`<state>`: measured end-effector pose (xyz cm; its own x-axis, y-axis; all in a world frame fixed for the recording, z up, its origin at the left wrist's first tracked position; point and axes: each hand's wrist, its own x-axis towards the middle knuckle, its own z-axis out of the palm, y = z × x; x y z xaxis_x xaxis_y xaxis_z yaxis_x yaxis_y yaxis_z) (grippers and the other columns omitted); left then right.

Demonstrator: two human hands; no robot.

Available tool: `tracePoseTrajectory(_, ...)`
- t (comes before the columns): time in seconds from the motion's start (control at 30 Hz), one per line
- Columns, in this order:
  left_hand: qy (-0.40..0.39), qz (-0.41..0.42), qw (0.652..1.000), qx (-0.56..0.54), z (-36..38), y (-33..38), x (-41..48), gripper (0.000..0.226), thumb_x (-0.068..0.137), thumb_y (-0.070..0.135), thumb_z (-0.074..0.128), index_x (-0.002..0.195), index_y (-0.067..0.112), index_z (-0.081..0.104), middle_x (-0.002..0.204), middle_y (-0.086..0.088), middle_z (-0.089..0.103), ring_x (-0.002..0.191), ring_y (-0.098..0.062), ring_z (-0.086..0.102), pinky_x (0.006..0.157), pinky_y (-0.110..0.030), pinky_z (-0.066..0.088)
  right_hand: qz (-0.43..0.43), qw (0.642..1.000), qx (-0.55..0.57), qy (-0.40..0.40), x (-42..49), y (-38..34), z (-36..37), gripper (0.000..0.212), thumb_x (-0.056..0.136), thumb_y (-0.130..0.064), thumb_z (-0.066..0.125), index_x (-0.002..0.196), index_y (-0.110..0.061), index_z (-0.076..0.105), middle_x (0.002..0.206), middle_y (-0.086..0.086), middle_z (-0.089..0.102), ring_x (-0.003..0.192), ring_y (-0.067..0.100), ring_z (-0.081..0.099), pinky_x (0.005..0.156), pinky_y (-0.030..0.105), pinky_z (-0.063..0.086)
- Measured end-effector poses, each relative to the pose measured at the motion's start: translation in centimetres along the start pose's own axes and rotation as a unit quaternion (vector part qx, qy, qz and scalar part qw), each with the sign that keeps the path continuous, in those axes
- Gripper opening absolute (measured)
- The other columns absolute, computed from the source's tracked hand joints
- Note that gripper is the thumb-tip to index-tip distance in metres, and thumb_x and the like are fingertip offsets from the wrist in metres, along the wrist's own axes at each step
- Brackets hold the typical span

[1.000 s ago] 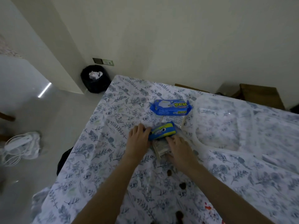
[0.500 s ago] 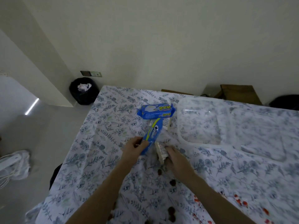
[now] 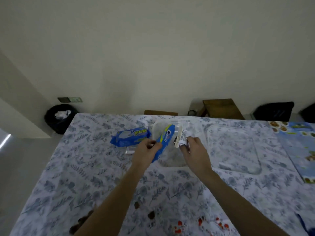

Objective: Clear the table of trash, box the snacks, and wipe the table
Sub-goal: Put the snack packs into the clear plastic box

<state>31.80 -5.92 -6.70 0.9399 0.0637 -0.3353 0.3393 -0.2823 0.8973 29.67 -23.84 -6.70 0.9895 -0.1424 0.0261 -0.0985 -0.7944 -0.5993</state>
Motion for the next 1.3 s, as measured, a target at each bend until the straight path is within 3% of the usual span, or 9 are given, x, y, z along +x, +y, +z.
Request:
tracePoseTrajectory(0.3, 0.100, 0.103, 0.932, 0.332, 5.4, 0.7, 1.4, 0.018, 0.093, 0.031, 0.051, 0.091, 0.014, 0.045, 0.100, -0.010, 0.043, 0.072, -0.027, 0.050, 0.063, -0.035, 0.044, 0.015, 0.961, -0.274, -0.038, 1.5, 3.1, 1.3, 0.032, 0.089, -0.035, 0.054, 0.110, -0.010, 0.055, 0.111, 0.012, 0.051, 0.102, 0.032, 0.053, 0.089, 0.041, 0.041)
tracePoseTrajectory(0.47, -0.045, 0.104, 0.899, 0.422, 6.7, -0.4, 1.8, 0.022, 0.097, 0.023, 0.045, 0.099, 0.004, 0.056, 0.104, -0.016, 0.058, 0.086, -0.029, 0.060, 0.073, -0.035, 0.047, -0.033, 0.971, -0.211, -0.112, 0.8, 4.4, 1.6, 0.030, 0.093, -0.030, 0.044, 0.114, -0.012, 0.055, 0.113, 0.009, 0.055, 0.102, 0.028, 0.055, 0.085, 0.035, 0.039)
tracePoseTrajectory(0.6, -0.011, 0.188, 0.900, 0.394, 4.8, -0.8, 1.7, 0.018, 0.097, 0.019, 0.045, 0.095, 0.007, 0.059, 0.098, -0.010, 0.060, 0.078, -0.018, 0.052, 0.067, -0.027, 0.040, -0.074, 0.985, -0.133, -0.080, 0.8, 3.4, 2.1, 0.023, 0.091, -0.025, 0.052, 0.107, -0.010, 0.059, 0.104, 0.010, 0.058, 0.093, 0.029, 0.057, 0.076, 0.036, 0.042)
tracePoseTrajectory(0.8, 0.197, 0.266, 0.887, 0.322, -2.5, -2.3, 3.4, 0.006, 0.088, 0.009, 0.057, 0.093, 0.007, 0.057, 0.098, -0.008, 0.057, 0.090, -0.020, 0.053, 0.070, -0.028, 0.045, -0.175, 0.979, -0.074, -0.072, 1.7, -1.6, 4.1, 0.023, 0.091, -0.024, 0.052, 0.110, -0.011, 0.058, 0.107, 0.005, 0.055, 0.095, 0.023, 0.055, 0.079, 0.035, 0.046)
tracePoseTrajectory(0.87, 0.161, 0.226, 0.870, 0.408, -5.3, -4.0, 5.4, 0.023, 0.087, 0.009, 0.056, 0.109, 0.007, 0.056, 0.118, -0.011, 0.055, 0.108, -0.026, 0.054, 0.083, -0.036, 0.051, -0.191, 0.979, -0.050, -0.058, 1.9, -3.7, 5.2, 0.033, 0.090, -0.024, 0.054, 0.120, -0.010, 0.054, 0.119, 0.006, 0.054, 0.105, 0.022, 0.053, 0.088, 0.033, 0.045)
tracePoseTrajectory(0.97, 0.043, 0.149, 0.835, 0.529, -8.7, -5.5, 8.2, 0.057, 0.084, 0.011, 0.060, 0.137, 0.015, 0.039, 0.152, -0.010, 0.027, 0.139, -0.030, 0.031, 0.109, -0.050, 0.035, -0.216, 0.974, -0.054, -0.047, 3.1, -6.5, 7.7, 0.033, 0.090, -0.023, 0.054, 0.118, -0.006, 0.056, 0.119, 0.010, 0.057, 0.107, 0.025, 0.054, 0.091, 0.036, 0.046)
tracePoseTrajectory(1.1, -0.086, 0.143, 0.805, 0.569, -11.1, -6.9, 9.9, 0.076, 0.087, 0.019, 0.059, 0.150, 0.021, 0.015, 0.159, -0.004, 0.015, 0.146, -0.024, 0.017, 0.115, -0.052, 0.024, -0.325, 0.912, -0.218, -0.122, 3.7, -9.0, 11.3, 0.022, 0.092, -0.020, 0.050, 0.103, -0.005, 0.060, 0.105, 0.015, 0.060, 0.100, 0.031, 0.055, 0.092, 0.042, 0.043)
tracePoseTrajectory(1.2, -0.030, 0.177, 0.801, 0.571, -11.5, -8.9, 9.3, 0.069, 0.089, 0.022, 0.057, 0.148, 0.022, 0.022, 0.151, -0.003, 0.030, 0.139, -0.025, 0.031, 0.111, -0.049, 0.031, -0.280, 0.887, -0.314, -0.190, 3.7, -9.8, 13.9, 0.031, 0.094, -0.021, 0.046, 0.120, -0.004, 0.048, 0.123, 0.017, 0.049, 0.117, 0.033, 0.046, 0.100, 0.042, 0.037)
tracePoseTrajectory(1.3, 0.050, 0.191, 0.840, 0.505, -11.9, -10.5, 8.1, 0.056, 0.088, 0.025, 0.059, 0.140, 0.023, 0.039, 0.141, -0.001, 0.044, 0.130, -0.026, 0.040, 0.106, -0.047, 0.037, -0.203, 0.898, -0.338, -0.195, 3.4, -10.1, 15.9, 0.036, 0.097, -0.015, 0.039, 0.131, -0.002, 0.035, 0.132, 0.023, 0.043, 0.119, 0.037, 0.045, 0.099, 0.043, 0.041)
